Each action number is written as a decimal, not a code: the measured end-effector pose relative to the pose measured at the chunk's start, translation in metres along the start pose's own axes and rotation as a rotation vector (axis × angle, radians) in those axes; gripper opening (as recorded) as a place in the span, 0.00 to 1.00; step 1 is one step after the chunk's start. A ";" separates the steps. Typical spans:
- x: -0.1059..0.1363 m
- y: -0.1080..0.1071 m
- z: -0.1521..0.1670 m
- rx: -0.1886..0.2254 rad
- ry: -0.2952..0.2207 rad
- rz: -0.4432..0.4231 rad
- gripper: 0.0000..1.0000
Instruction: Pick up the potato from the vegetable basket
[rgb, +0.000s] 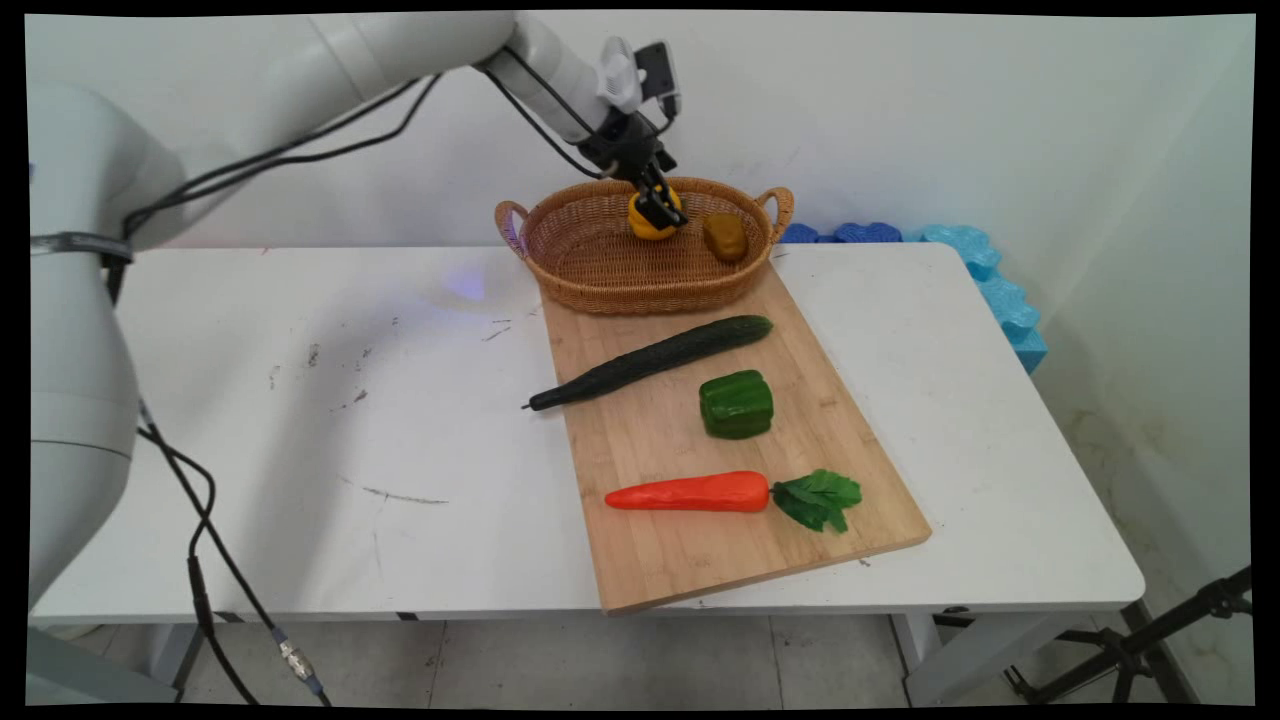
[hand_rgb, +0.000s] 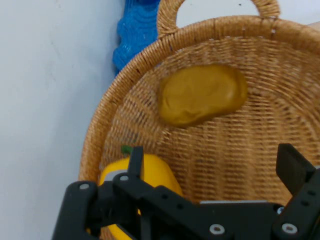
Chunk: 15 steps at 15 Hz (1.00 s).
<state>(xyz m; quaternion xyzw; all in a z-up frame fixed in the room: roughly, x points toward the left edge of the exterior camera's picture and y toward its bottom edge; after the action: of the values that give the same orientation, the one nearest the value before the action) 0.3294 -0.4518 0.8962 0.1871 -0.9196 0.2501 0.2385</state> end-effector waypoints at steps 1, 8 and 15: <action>0.002 -0.002 0.011 0.000 0.000 0.012 1.00; 0.008 -0.012 0.070 -0.016 0.009 0.068 1.00; 0.013 -0.013 0.109 -0.053 0.026 0.106 1.00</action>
<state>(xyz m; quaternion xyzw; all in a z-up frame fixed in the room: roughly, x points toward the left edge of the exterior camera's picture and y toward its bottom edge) 0.2876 -0.5252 0.8248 0.1284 -0.9313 0.2402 0.2419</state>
